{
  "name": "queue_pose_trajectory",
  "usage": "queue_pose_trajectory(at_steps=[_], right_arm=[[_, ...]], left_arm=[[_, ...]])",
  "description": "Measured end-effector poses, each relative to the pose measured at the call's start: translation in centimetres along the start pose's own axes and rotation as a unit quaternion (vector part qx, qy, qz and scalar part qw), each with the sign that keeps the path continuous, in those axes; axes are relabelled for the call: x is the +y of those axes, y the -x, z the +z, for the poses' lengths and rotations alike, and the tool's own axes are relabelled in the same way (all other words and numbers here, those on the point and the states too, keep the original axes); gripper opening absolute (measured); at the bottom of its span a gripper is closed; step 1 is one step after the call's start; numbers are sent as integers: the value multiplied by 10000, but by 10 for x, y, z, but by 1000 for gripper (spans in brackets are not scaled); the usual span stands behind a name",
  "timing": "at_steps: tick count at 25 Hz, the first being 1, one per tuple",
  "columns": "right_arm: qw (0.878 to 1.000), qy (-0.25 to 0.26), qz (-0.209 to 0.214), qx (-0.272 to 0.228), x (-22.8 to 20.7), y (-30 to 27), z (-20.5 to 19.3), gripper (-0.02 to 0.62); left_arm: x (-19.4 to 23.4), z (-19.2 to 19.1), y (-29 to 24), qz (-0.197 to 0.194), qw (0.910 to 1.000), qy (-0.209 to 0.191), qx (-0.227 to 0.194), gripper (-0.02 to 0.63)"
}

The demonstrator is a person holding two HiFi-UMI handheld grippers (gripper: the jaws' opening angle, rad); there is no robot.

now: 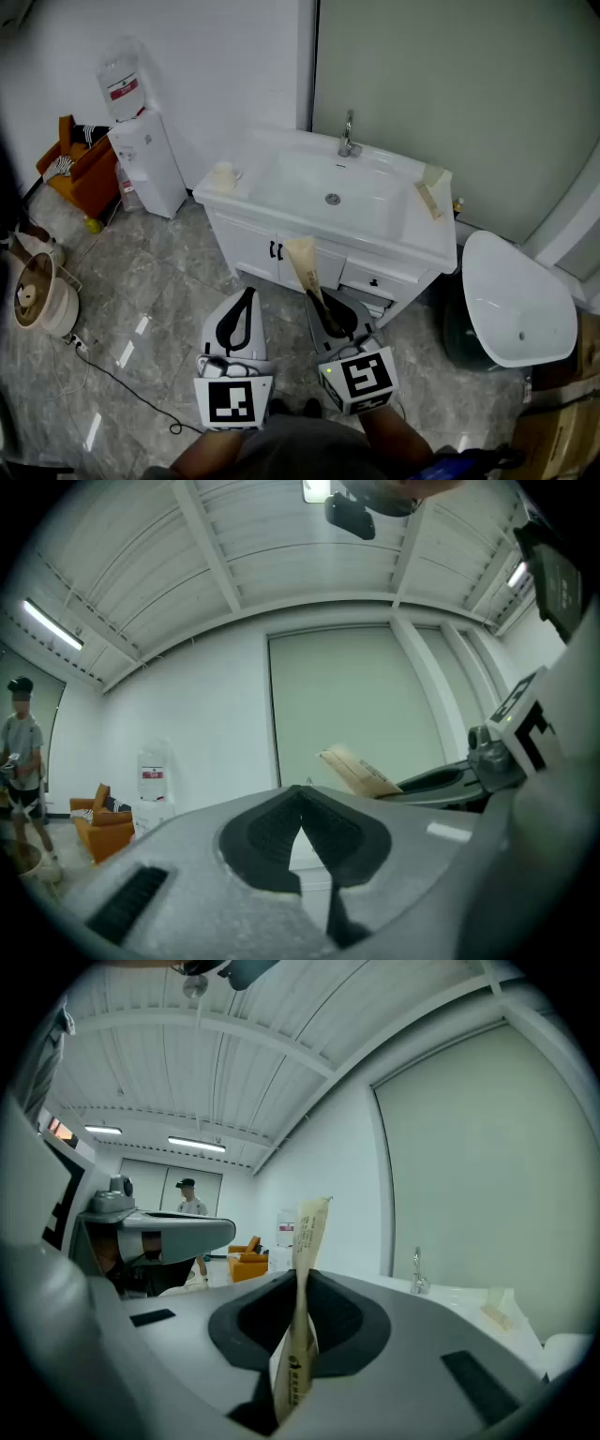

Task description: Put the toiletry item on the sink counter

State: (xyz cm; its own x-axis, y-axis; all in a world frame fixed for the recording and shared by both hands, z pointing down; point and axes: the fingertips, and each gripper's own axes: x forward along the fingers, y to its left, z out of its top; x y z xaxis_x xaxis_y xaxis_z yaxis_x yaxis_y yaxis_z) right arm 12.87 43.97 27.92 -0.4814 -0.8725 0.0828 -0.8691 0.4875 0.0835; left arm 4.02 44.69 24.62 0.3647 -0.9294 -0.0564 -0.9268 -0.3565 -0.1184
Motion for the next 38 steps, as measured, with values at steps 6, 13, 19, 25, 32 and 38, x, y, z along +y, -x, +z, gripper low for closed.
queue_pose_trajectory(at_steps=[6, 13, 19, 25, 32, 38], right_arm=[[9999, -79, 15, -70, -14, 4, -3, 41], [9997, -43, 203, -131, -26, 1, -5, 41], [9996, -71, 273, -27, -27, -27, -11, 41], [9993, -194, 234, 212, -31, -82, -27, 41], [9980, -321, 226, 505, -39, -165, -46, 41], [9983, -256, 179, 482, -41, -232, -33, 41]], left_arm=[[-15, -2, -7, -20, 9999, -136, -33, 11], [-26, -20, -10, 156, 9998, -46, 122, 11], [1, -29, -26, 366, 9992, 73, 156, 11], [38, -53, -65, 314, 9988, 125, 362, 11], [89, -88, -126, 184, 9971, 198, 708, 11], [142, -83, -172, 158, 9984, 180, 511, 11]])
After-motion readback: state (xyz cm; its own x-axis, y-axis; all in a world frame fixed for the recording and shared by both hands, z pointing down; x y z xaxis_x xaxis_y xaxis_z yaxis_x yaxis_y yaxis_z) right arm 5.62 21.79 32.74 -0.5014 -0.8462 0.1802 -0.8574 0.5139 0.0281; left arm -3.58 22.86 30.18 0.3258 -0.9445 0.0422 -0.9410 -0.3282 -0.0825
